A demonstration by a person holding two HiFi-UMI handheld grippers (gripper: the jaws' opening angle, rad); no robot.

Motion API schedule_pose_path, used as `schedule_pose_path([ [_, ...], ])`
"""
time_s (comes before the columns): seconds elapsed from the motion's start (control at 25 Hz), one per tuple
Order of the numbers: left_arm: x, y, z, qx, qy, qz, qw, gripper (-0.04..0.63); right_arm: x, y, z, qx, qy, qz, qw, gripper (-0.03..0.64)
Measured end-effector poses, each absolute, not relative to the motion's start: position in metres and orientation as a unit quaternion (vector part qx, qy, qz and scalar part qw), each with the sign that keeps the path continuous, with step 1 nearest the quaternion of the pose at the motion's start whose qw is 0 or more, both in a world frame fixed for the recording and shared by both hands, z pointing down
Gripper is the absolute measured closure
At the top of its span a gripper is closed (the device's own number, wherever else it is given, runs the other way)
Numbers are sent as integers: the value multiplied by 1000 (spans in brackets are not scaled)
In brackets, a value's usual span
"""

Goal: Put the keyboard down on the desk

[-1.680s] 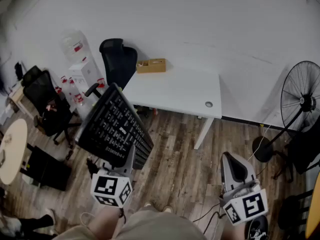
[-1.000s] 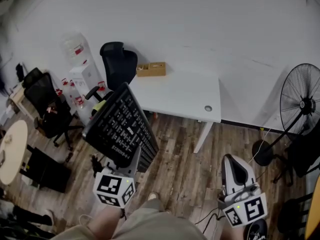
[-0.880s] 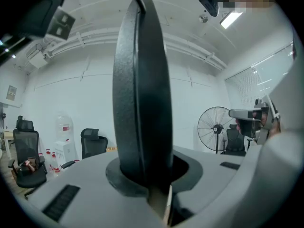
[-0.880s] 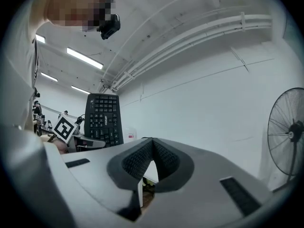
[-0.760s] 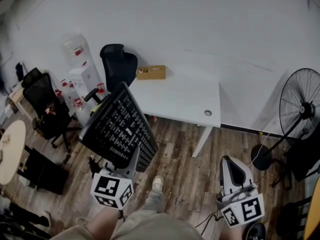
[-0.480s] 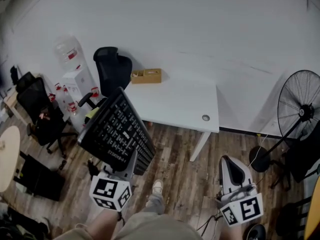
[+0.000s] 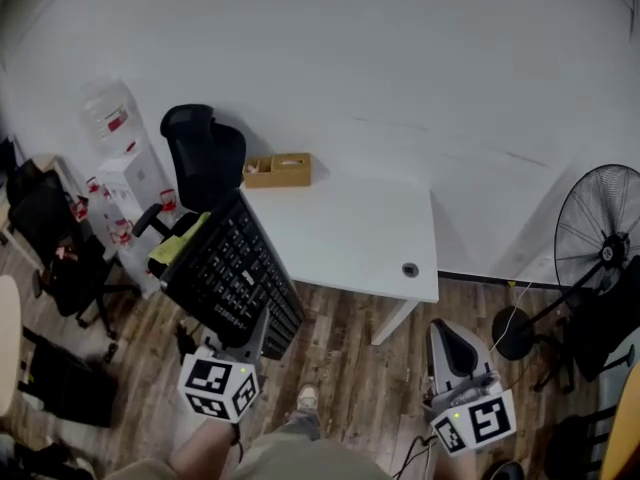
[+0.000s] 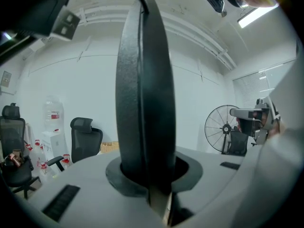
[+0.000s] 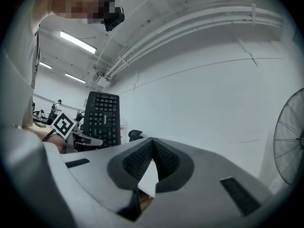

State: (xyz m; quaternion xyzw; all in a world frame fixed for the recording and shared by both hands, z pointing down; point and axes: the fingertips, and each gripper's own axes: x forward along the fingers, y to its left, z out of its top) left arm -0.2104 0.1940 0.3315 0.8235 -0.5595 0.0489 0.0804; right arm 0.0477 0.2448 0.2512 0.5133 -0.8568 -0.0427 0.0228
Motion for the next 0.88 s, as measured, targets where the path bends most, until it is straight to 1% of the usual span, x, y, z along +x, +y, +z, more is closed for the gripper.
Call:
schedule_pose_path([
  [0.28, -224, 90, 332, 836, -539, 46, 96, 509, 34, 144, 260, 528, -848, -21, 31, 592],
  [0.52, -226, 71, 343, 852, -516, 27, 86, 509, 23, 137, 280, 531, -847, -20, 0, 592],
  [0.8, -209, -20, 344, 863, -493, 41, 107, 509, 29, 49, 292, 538, -842, 24, 32, 592],
  [0.88, -200, -35, 349, 866, -484, 35, 120, 509, 34, 39, 296, 535, -844, 29, 24, 592],
])
